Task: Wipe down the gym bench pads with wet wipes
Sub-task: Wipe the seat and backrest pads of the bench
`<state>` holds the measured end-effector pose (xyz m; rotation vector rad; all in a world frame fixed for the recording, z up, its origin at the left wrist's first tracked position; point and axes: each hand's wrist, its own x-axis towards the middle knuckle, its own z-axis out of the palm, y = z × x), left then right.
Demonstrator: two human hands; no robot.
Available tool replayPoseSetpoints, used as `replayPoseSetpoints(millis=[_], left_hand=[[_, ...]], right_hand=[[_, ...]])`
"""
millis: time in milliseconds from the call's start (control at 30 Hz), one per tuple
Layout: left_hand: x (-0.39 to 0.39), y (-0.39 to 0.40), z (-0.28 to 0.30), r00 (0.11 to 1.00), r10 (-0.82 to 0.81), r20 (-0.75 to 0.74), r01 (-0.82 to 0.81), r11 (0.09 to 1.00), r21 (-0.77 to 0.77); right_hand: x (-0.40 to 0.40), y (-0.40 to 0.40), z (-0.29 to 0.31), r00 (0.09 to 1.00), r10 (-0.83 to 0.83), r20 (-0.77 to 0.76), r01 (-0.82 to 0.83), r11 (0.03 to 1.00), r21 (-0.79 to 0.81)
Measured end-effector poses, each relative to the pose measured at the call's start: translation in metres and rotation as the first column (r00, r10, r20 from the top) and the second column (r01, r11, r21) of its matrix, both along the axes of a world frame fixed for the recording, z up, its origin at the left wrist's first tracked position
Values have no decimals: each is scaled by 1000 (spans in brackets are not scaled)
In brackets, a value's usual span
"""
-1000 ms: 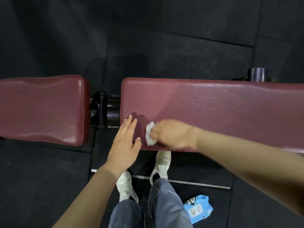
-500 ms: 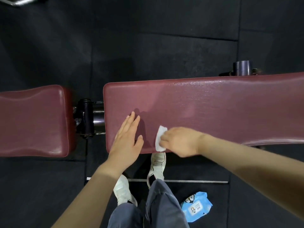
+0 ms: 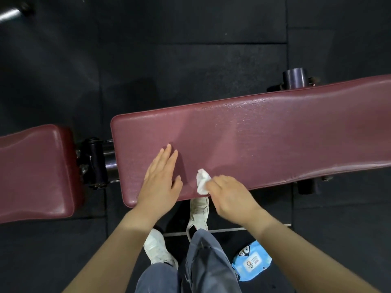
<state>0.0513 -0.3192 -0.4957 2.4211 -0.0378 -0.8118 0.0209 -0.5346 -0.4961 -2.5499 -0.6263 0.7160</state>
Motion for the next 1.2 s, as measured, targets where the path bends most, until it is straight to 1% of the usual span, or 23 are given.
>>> replayPoseSetpoints(millis=[67, 167, 233, 267, 333, 433, 500, 567, 633, 733, 800, 867, 933, 1000, 1067, 1100, 1133, 1200], left_hand=[[-1, -5, -1, 1000, -8, 13, 8, 1000, 5], [-1, -11, -3, 999, -13, 38, 12, 1000, 18], [0, -14, -4, 998, -30, 53, 29, 999, 29], [2, -15, -4, 998, -37, 54, 36, 999, 31], [7, -15, -3, 998, -41, 53, 39, 999, 33], [12, -17, -1, 998, -43, 38, 42, 998, 37], [14, -21, -1, 998, -51, 31, 50, 998, 34], [15, -23, -3, 998, -57, 36, 56, 998, 34], [15, -24, -5, 997, -69, 41, 67, 997, 45], [15, -22, -8, 997, -66, 43, 63, 996, 60], [14, -22, -9, 996, -78, 51, 75, 995, 67], [15, -21, -9, 995, -88, 54, 84, 994, 73], [16, -21, -8, 995, -88, 53, 85, 994, 70], [16, -22, -7, 995, -90, 48, 87, 994, 70], [16, -24, -7, 995, -86, 53, 82, 994, 72], [16, -24, -7, 995, -87, 57, 82, 994, 74], [16, -24, -8, 994, -92, 61, 87, 993, 77], [15, -24, -8, 992, -105, 68, 99, 992, 82]], right_hand=[[32, -3, -7, 994, -43, 100, 43, 999, -2], [128, 11, -21, 936, -219, 275, 242, 969, -53], [182, 21, -23, 896, -317, 311, 356, 931, -75], [193, 24, -25, 883, -361, 299, 402, 911, -88], [175, 20, -29, 860, -434, 267, 469, 880, -78], [70, 2, -21, 852, -465, 240, 476, 879, 11], [-2, -8, -8, 872, -463, 156, 471, 882, -15], [-25, -14, -7, 883, -456, 107, 463, 885, -45], [10, -14, -19, 892, -414, 180, 427, 903, -39], [117, -6, -31, 847, -395, 354, 431, 902, -25], [177, -2, -29, 842, -384, 380, 448, 889, -95], [191, -2, -30, 827, -431, 360, 499, 859, -118], [155, -11, -34, 791, -490, 367, 554, 827, -89], [79, -21, -31, 766, -537, 352, 587, 809, -43], [-3, -31, -20, 759, -594, 268, 623, 781, -35], [-32, -33, -14, 749, -625, 220, 647, 762, -37], [-49, -35, -12, 737, -648, 191, 666, 745, -42], [-41, -36, -13, 728, -654, 204, 674, 738, -42]])
